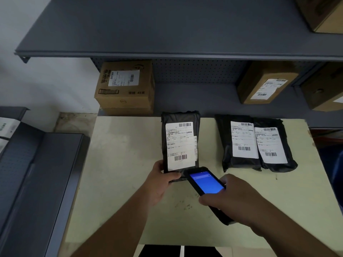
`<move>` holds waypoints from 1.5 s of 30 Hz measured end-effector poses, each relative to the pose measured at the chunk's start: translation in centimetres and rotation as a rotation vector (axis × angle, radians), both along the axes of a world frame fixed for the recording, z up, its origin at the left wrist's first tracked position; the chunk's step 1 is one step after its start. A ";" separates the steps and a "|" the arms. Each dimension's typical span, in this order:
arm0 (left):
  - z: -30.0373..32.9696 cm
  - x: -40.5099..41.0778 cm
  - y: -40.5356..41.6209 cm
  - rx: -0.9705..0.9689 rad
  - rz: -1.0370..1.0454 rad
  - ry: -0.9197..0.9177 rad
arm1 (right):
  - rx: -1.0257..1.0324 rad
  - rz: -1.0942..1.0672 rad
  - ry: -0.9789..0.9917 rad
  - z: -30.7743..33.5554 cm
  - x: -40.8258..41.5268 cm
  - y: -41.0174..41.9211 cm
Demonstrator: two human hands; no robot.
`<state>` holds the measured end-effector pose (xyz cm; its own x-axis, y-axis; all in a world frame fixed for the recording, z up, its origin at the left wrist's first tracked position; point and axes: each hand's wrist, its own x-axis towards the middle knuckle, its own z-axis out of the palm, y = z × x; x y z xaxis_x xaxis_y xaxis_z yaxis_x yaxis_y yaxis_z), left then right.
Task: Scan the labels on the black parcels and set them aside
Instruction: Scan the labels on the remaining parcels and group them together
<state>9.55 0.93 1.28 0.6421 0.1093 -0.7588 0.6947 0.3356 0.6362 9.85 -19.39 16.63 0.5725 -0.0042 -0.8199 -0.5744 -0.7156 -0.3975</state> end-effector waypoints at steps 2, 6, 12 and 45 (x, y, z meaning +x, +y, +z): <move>0.0 0.0 -0.2 -0.005 -0.001 0.005 | 0.003 -0.012 0.000 0.0 -0.1 -0.2; 0.1 0.4 -0.7 -0.015 0.002 0.003 | 0.004 -0.029 -0.004 0.2 -0.2 -0.9; 0.2 1.5 -3.0 -0.080 -0.031 -0.007 | 0.015 -0.091 -0.020 0.7 -0.1 -3.1; -0.5 8.6 -23.4 -0.158 -0.284 -0.076 | 0.006 -0.298 -0.113 2.5 -0.1 -18.3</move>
